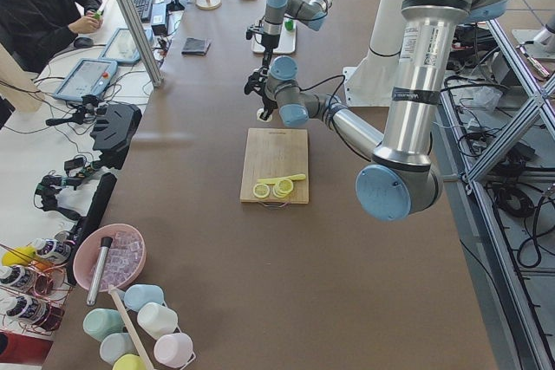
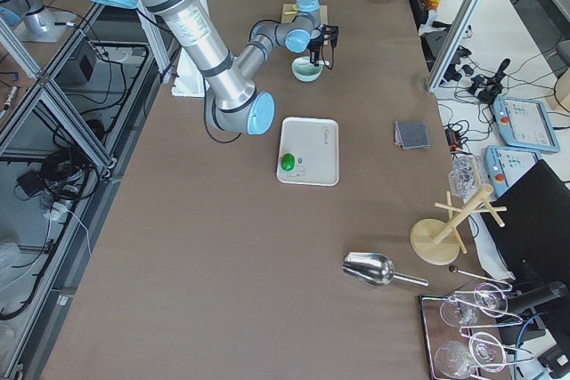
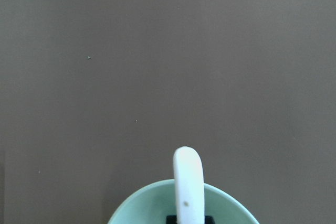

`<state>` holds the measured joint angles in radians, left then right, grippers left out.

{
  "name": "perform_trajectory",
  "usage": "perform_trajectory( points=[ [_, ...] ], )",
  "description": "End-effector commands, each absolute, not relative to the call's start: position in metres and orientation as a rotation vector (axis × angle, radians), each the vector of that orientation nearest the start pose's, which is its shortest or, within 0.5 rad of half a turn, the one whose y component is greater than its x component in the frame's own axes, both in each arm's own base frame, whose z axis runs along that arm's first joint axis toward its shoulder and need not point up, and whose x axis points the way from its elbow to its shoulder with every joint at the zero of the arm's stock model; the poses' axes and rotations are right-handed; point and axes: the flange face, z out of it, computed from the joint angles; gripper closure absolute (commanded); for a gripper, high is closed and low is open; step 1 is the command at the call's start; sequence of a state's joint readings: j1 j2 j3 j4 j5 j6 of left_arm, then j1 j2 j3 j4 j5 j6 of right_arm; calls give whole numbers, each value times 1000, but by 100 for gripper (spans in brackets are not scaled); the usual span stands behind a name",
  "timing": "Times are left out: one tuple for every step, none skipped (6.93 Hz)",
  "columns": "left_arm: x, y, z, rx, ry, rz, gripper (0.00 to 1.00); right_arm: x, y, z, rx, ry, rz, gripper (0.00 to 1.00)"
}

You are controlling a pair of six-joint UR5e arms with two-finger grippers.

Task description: Put spoon and bun in bowl

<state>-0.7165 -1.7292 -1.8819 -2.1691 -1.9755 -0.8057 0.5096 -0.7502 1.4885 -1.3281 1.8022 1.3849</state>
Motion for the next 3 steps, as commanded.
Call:
perform_trajectory(
  points=[
    [364, -437, 345, 425, 1055, 215, 100, -584, -462, 151, 148, -1001, 198, 0],
    [381, -447, 313, 412, 1106, 163, 100, -569, -476, 149, 152, -1001, 213, 0],
    [396, -446, 293, 388, 1136, 137, 100, -544, -500, 154, 119, -1007, 220, 0]
  ],
)
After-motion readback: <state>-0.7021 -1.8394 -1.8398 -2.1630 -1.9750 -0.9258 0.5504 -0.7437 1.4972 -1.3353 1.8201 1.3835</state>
